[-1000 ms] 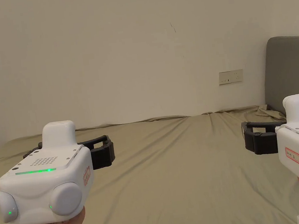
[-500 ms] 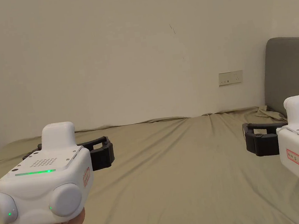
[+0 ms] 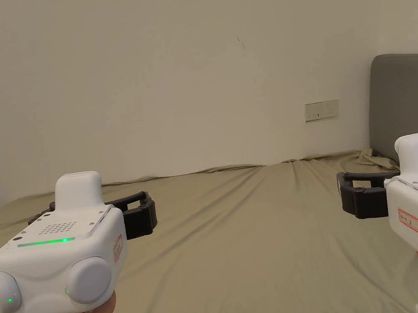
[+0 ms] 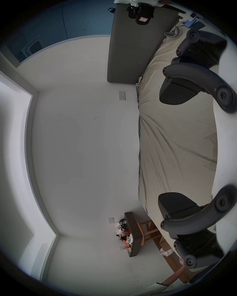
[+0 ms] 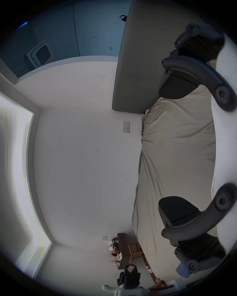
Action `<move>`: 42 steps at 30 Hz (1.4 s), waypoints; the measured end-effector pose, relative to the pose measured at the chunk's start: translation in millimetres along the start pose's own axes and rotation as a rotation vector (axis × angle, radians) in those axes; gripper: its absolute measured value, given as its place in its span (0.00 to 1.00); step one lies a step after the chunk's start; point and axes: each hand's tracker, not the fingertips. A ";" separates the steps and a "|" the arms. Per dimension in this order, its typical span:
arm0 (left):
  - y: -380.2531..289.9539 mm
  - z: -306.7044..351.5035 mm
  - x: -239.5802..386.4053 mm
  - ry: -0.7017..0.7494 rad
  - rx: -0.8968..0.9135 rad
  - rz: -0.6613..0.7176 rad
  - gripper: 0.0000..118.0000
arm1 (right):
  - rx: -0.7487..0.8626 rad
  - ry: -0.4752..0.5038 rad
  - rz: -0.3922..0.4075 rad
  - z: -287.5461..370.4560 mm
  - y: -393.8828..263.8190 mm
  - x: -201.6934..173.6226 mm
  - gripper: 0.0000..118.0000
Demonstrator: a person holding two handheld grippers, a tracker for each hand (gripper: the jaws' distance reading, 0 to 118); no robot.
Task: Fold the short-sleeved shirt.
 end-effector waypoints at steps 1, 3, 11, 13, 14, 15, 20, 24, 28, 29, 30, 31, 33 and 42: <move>-0.3 0.2 0.0 0.000 -0.002 0.001 0.98 | 0.004 0.002 -0.001 0.7 0.2 -0.1 1.00; -0.6 -0.3 0.0 -0.001 -0.006 0.001 0.98 | 0.010 0.001 0.004 1.9 1.1 -0.9 1.00; -1.4 0.1 0.7 0.005 -0.004 -0.013 0.98 | 0.004 0.009 0.013 0.5 0.0 -4.1 1.00; -1.6 -0.2 0.3 0.002 -0.006 -0.012 0.98 | 0.000 0.008 0.016 -0.2 -1.0 -4.5 1.00; -1.6 -0.6 0.3 0.002 -0.007 -0.012 0.98 | -0.002 0.010 0.014 -0.5 -1.3 -4.3 1.00; -1.6 -0.8 0.4 0.002 -0.007 -0.013 0.98 | -0.003 0.010 0.011 -0.6 -1.6 -4.1 1.00; -2.1 -1.9 2.0 0.000 -0.008 -0.018 0.98 | 0.000 0.014 -0.006 -0.9 -2.9 -2.6 1.00; -3.5 -2.7 2.3 0.001 -0.009 -0.020 0.98 | -0.002 0.010 0.005 -1.2 -3.5 -3.0 1.00; -3.9 -2.3 2.8 -0.003 -0.016 -0.019 0.98 | -0.007 0.010 -0.002 -2.1 -4.8 -2.1 1.00; -4.1 -2.4 2.9 -0.005 -0.023 -0.020 0.98 | -0.007 0.008 -0.003 -2.3 -5.3 -2.0 1.00; -4.5 -2.6 3.1 -0.005 -0.025 -0.021 0.98 | -0.007 0.009 -0.002 -2.4 -5.5 -1.9 1.00; -5.1 -2.7 3.3 -0.008 -0.026 -0.023 0.98 | -0.009 0.010 -0.002 -2.6 -5.7 -1.9 1.00; -6.3 -3.1 3.7 -0.011 -0.031 -0.024 0.98 | -0.012 0.005 -0.001 -2.5 -5.8 -2.5 1.00; -7.3 -4.6 6.3 -0.027 -0.043 -0.013 0.98 | -0.015 -0.010 -0.030 -3.9 -13.0 -2.5 1.00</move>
